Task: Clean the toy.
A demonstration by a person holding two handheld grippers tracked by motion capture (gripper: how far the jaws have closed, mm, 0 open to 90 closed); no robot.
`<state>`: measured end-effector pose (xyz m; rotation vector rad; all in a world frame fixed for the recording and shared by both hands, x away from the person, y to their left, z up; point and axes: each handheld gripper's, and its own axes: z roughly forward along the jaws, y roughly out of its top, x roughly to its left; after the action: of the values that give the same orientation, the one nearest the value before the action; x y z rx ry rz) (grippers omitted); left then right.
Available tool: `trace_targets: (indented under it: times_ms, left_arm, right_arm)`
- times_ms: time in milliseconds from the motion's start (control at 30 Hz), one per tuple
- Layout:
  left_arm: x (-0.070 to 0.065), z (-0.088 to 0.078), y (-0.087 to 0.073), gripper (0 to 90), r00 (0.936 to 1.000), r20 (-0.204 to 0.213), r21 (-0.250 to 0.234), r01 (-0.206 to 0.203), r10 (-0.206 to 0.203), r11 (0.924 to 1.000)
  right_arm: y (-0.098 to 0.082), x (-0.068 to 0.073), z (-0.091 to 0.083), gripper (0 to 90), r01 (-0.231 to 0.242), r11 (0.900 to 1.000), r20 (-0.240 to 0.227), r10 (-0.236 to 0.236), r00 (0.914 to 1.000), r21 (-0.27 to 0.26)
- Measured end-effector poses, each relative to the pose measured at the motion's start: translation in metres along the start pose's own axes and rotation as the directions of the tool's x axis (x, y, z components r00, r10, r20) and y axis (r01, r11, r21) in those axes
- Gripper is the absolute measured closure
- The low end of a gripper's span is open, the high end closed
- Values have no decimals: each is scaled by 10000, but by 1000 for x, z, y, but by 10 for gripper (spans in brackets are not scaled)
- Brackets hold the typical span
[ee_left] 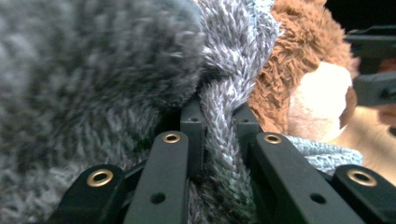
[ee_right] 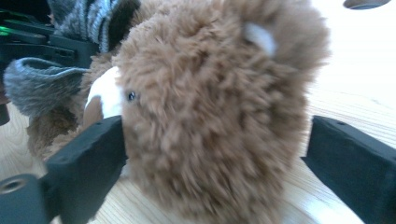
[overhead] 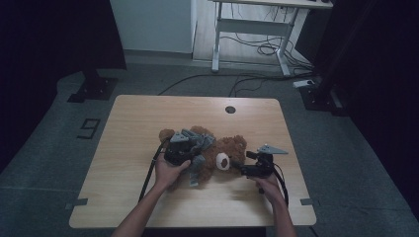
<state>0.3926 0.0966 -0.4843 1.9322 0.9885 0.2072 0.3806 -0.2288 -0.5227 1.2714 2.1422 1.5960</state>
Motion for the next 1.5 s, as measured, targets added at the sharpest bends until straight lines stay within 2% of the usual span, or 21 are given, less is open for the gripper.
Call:
trace_targets:
  times_ms: [167,400,467,600,633,667,700,800,833,867,933,967,1000,1033,1067,1100,1133,1167,1233,1300,1500]
  left_arm:
    - [1,-3,-8,797,9997,148,-284,186,-182,9994]
    - [-1,-5,-12,797,9996,215,-294,210,-204,9993]
    - [-3,-7,-13,795,9995,219,-297,248,-241,9993]
    - [-5,-13,-7,787,9989,255,-301,406,-398,9987]
    - [-7,-16,-3,786,9991,193,-303,394,-389,9988]
    - [-10,-19,3,786,9992,172,-344,362,-357,9988]
    - [-14,-21,11,785,9992,286,-390,287,-276,9988]
    - [-28,-19,29,785,9987,499,-494,-44,69,9988]
    - [-42,-13,43,785,9969,662,-513,-391,424,9979]
    - [-42,-13,43,785,9969,662,-513,-391,424,9979]
    - [-58,-3,56,784,9941,801,-422,-700,732,9967]
    - [-71,13,68,782,9910,913,-82,-975,978,9952]
    - [-71,13,68,781,9910,913,-82,-975,978,9952]
    - [-77,23,72,781,9908,925,64,-1001,991,9950]
    - [-81,32,76,781,9910,950,242,-973,946,9950]
    - [-89,52,81,779,9913,1028,603,-882,817,9943]
    - [-89,52,81,779,9913,1028,603,-882,817,9943]
    - [-95,69,83,779,9921,895,951,-964,879,9908]
    - [-96,77,82,776,9933,778,1172,-947,859,9886]
    - [-94,89,76,778,9966,570,1418,-674,599,9876]
    - [-88,78,73,784,9971,490,1378,-650,587,9883]
  right_arm:
    - [3,12,15,0,157,9993,-371,-145,9992,335]
    - [-4,11,19,34,187,9990,-617,-161,9980,413]
    - [-9,11,18,109,544,9974,-694,-510,9963,471]
    - [-13,10,15,261,823,9958,-624,-796,9949,412]
    - [-14,10,15,330,950,9946,-485,-930,9945,411]
    - [-14,10,15,330,950,9946,-485,-930,9945,411]
    - [-16,9,14,382,934,9950,-338,-922,9952,347]
    - [-17,10,14,405,1044,9940,-300,-1034,9942,329]
    - [-18,12,14,427,1184,9924,-239,-1177,9928,342]
    - [-18,12,14,436,1329,9905,-190,-1323,9910,346]
    - [-18,13,14,446,1428,9890,-137,-1424,9897,393]
    - [-19,13,13,464,1493,9881,-101,-1490,9888,371]
    - [-20,14,13,469,1547,9873,-84,-1545,9880,374]
    - [-20,14,12,476,1636,9857,-61,-1635,9865,402]
    - [-20,14,12,476,1636,9857,-61,-1635,9865,402]
    - [-21,16,12,485,1831,9821,-4,-1833,9831,445]
    - [-21,16,12,485,1831,9821,-4,-1833,9831,445]
    - [-21,17,11,490,2068,9771,98,-2075,9782,491]
    - [-22,18,11,493,2238,9730,193,-2252,9741,557]
    - [-22,18,13,497,2412,9679,316,-2438,9693,706]
    - [-23,17,13,500,2322,9701,235,-2344,9719,707]
